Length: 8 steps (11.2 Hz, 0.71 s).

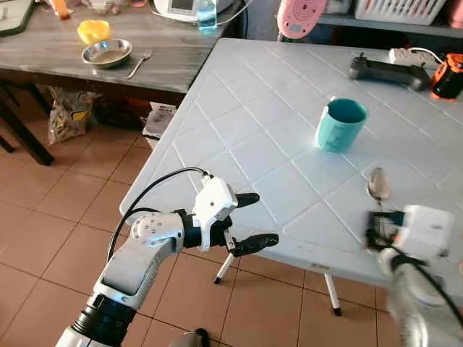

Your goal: Setting the table

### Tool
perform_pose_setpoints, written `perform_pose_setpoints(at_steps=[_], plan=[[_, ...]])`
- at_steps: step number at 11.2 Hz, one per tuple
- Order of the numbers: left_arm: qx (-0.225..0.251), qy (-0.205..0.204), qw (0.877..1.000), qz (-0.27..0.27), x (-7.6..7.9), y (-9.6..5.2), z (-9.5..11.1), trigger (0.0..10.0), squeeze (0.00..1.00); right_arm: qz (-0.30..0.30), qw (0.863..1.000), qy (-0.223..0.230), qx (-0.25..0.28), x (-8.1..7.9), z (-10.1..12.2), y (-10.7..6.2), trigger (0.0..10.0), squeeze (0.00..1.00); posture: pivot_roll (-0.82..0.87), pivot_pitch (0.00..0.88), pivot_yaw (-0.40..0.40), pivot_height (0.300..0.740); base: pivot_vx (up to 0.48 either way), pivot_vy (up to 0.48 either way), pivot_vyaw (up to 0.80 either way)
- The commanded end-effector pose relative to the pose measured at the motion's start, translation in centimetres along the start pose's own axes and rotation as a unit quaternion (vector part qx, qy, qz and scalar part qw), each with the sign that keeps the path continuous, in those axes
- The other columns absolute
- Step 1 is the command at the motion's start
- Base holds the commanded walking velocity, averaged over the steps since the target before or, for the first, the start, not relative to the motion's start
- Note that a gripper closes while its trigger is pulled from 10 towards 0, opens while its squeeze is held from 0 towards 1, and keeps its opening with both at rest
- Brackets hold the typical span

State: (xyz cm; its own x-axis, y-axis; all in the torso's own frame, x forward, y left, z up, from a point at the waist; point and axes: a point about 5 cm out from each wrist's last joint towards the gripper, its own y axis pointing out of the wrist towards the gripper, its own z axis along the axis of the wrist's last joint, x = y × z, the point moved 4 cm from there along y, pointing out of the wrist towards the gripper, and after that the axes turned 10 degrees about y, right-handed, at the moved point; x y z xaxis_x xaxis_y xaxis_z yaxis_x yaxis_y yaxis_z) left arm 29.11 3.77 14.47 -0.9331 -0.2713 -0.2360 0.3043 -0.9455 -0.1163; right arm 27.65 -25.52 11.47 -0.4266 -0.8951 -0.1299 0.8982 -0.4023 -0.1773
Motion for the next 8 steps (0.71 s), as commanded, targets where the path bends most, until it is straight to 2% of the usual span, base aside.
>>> perform_pose_setpoints(at_steps=[1, 2, 3, 4, 6, 7, 8], plan=[[-0.005, 0.005, 1.000, -0.005, 0.0, 0.0, 0.0, 10.0, 0.00, -0.002, 1.000, -0.004, 0.019, 0.0, 0.7, -0.1, 10.0, 0.65, 0.09, 0.154, 0.048, 0.740, 0.000, 0.000, 0.00], [-0.005, 0.006, 1.000, -0.006, 0.0, 0.0, 0.0, 10.0, 0.00, 0.010, 0.999, -0.001, 0.036, -0.6, 1.3, -0.2, 10.0, 0.65, 0.09, 0.155, 0.048, 0.740, 0.000, 0.000, 0.00], [-0.005, 0.005, 1.000, -0.007, 0.0, 0.0, -0.1, 10.0, 0.00, 0.020, 0.999, 0.001, 0.025, -1.1, 0.7, -0.3, 10.0, 0.47, 0.09, 0.158, 0.047, 0.740, 0.000, 0.000, 0.00], [-0.005, 0.004, 1.000, -0.008, 0.1, 0.0, -0.1, 10.0, 0.00, 0.038, 0.999, 0.000, 0.012, -2.1, -0.2, -0.4, 10.0, 0.34, 0.09, 0.159, 0.049, 0.740, 0.000, 0.000, 0.00], [-0.005, 0.004, 1.000, -0.010, 0.3, 0.1, -0.1, 10.0, 0.00, 0.049, 0.999, 0.001, 0.001, -3.0, -0.8, -0.2, 10.0, 0.29, 0.08, 0.162, 0.049, 0.740, 0.000, 0.000, 0.00], [-0.005, 0.004, 1.000, -0.012, 0.3, 0.1, 0.0, 10.0, 0.00, 0.040, 0.999, -0.006, -0.010, -2.9, -1.3, 0.1, 10.0, 0.19, 0.09, 0.165, 0.050, 0.740, 0.000, 0.000, 0.00], [-0.005, 0.005, 1.000, -0.011, 0.3, 0.1, 0.0, 10.0, 0.00, 0.031, 0.999, -0.009, -0.011, -2.6, -1.4, 0.2, 10.0, 0.19, 0.09, 0.165, 0.048, 0.740, 0.000, 0.000, 0.00]])
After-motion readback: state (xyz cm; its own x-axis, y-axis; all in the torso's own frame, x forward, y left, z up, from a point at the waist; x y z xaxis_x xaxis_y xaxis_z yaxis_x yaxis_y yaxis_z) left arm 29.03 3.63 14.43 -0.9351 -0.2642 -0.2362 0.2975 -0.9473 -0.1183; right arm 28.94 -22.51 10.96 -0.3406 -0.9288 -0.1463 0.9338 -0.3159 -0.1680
